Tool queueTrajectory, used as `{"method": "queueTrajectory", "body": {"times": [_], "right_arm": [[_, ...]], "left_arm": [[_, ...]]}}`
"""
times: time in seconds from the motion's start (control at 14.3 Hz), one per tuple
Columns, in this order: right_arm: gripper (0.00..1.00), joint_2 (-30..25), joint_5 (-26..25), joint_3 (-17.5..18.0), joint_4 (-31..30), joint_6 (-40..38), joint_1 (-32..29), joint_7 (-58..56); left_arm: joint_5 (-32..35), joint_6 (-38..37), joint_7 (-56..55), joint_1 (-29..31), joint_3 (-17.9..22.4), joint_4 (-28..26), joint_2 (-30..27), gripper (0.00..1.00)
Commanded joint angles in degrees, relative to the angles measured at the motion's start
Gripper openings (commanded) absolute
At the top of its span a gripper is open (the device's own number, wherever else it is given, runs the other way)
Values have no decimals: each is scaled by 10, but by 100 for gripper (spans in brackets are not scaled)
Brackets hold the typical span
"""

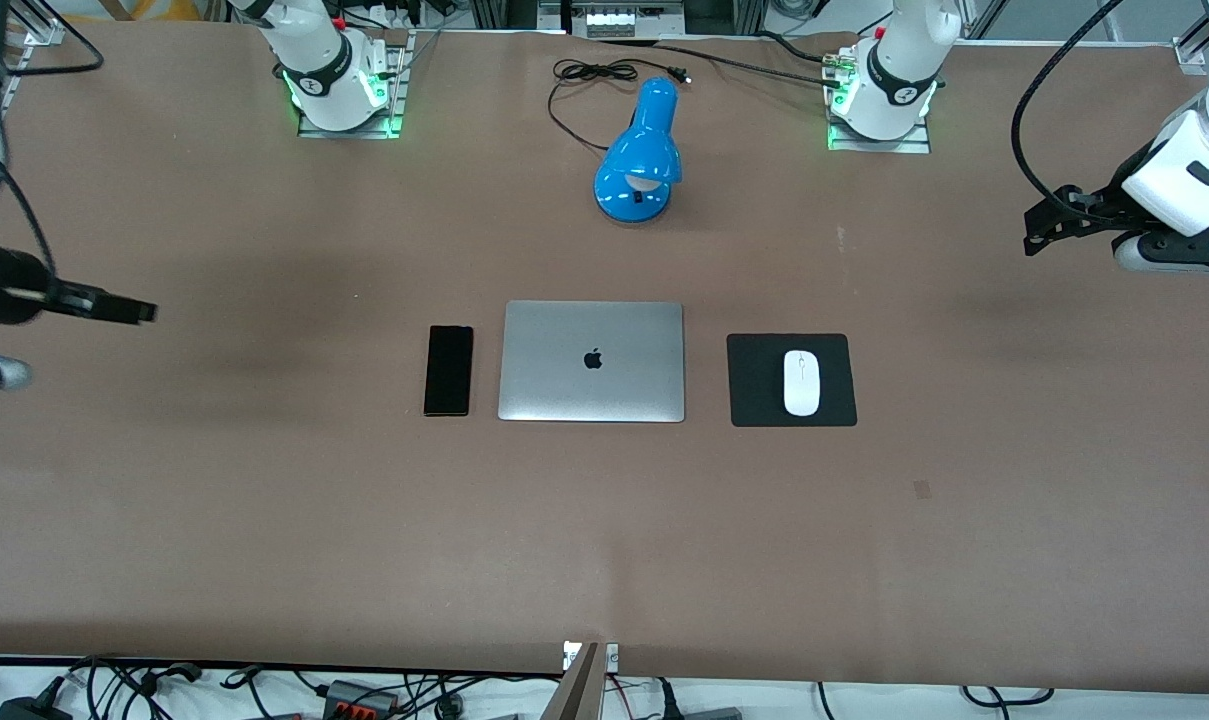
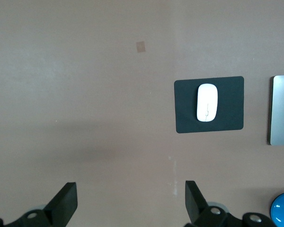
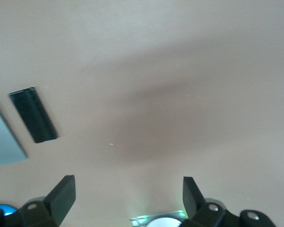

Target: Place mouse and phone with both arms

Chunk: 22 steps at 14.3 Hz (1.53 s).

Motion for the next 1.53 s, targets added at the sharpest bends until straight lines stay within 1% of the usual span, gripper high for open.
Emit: {"method": "queueTrajectory", "body": {"times": [0.0,0.14,0.21,0.28,0.49,0.7,0.77,0.84,0.91,1.05,1.19,1.33,1.47], "right_arm": [[100,-6,-49,7,18,14,0,-2],[100,-15,-46,10,12,83,-21,1],[100,-27,-40,15,9,99,-24,0],[100,-49,-46,27,-8,101,-23,4],[100,-114,-52,30,-54,96,-38,-2],[100,-143,-54,32,-93,93,-43,6],[100,-153,-44,32,-107,96,-46,12],[100,-160,-14,32,-122,97,-57,10],[100,-173,33,32,-141,108,-61,5],[100,-182,31,32,-142,99,-55,10],[100,-181,31,28,-138,73,-58,12],[100,-177,26,25,-138,76,-62,11],[100,-176,17,-2,-138,84,-34,5]], "left_arm": [[5,-10,-8,6,-6,-1,-3,100],[5,-11,-8,5,-6,10,-1,100],[5,-12,-8,4,-6,10,-1,100],[5,-11,-8,4,-6,10,-1,100],[6,-11,-8,1,-7,11,0,100],[6,-10,-8,0,-10,12,1,100],[5,-11,-8,0,-10,12,1,100],[6,-11,-8,1,-10,13,1,100],[6,-11,-8,0,-10,12,0,100],[6,-11,-8,0,-11,12,0,100],[6,-11,-8,0,-12,17,1,100],[6,-14,-8,0,-12,21,1,100],[6,-14,-8,0,-11,21,1,100]]}}
